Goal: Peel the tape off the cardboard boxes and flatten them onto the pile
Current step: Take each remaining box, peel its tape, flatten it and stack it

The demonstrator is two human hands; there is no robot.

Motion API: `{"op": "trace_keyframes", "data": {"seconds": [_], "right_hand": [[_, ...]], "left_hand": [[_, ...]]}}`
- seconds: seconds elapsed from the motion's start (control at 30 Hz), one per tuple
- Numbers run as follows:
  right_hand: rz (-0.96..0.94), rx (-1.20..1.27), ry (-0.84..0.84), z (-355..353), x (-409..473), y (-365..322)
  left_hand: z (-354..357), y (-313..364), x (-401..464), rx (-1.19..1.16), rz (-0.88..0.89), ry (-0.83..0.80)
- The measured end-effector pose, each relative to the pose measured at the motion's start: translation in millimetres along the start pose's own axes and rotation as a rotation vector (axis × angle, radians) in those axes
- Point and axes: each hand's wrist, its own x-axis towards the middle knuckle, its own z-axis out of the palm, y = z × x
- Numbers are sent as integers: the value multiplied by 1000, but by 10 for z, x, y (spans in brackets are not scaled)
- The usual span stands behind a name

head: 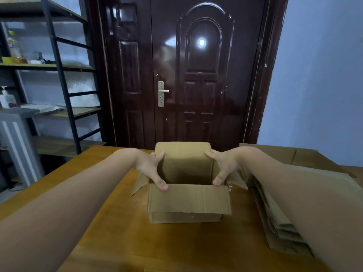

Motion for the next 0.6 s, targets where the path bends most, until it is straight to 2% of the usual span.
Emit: {"op": "trace_keyframes", "data": {"seconds": [0.23, 0.43, 0.6], "right_hand": [[17, 104, -135, -22, 148, 1], [-36, 5, -69, -117, 80, -75], [-68, 34, -130, -92, 53, -88]], "left_hand": [[-57, 73, 59, 93, -46, -11], [2, 60, 100, 89, -23, 63], [36, 22, 113, 33, 18, 112]]}}
